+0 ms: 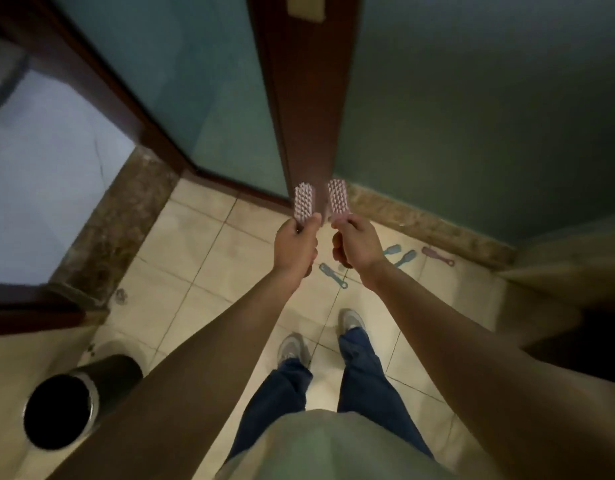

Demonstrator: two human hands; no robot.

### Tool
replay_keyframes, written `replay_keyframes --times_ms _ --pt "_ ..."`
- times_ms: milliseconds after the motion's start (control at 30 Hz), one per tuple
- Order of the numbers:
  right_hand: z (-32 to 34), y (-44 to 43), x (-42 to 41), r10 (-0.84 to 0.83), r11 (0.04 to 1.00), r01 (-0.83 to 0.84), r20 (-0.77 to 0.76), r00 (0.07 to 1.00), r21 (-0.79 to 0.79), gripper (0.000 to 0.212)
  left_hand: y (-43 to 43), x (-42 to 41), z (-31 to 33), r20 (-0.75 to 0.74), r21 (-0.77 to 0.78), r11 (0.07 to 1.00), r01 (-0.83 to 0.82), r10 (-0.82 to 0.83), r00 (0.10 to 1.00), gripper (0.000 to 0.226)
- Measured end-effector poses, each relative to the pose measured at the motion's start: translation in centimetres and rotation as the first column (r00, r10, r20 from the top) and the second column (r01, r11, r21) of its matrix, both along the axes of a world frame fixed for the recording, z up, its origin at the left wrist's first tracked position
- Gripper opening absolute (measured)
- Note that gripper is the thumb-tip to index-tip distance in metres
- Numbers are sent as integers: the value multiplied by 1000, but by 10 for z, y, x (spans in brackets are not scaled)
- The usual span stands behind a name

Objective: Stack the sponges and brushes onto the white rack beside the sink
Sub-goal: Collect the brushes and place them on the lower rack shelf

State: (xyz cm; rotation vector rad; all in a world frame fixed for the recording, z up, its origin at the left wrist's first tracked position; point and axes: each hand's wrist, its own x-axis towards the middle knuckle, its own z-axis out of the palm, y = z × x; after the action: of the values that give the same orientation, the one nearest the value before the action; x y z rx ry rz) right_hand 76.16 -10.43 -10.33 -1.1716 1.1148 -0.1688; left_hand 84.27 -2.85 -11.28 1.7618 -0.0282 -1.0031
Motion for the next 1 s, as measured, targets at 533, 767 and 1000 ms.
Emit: replay_keyframes --times_ms 533,767,1000 --pt "123 10 -187 -629 759 644 148 763 -97 24 -64 -135 116 99 -126 704 699 -692 715 23" --pt "142 7 -303 -785 579 803 169 596 -139 32 -97 -250 144 161 -184 515 837 -824 543 21" --pt "160 -6 -432 -895 374 911 188 404 -176 26 -134 -387 160 273 -192 252 948 -915 299 23"
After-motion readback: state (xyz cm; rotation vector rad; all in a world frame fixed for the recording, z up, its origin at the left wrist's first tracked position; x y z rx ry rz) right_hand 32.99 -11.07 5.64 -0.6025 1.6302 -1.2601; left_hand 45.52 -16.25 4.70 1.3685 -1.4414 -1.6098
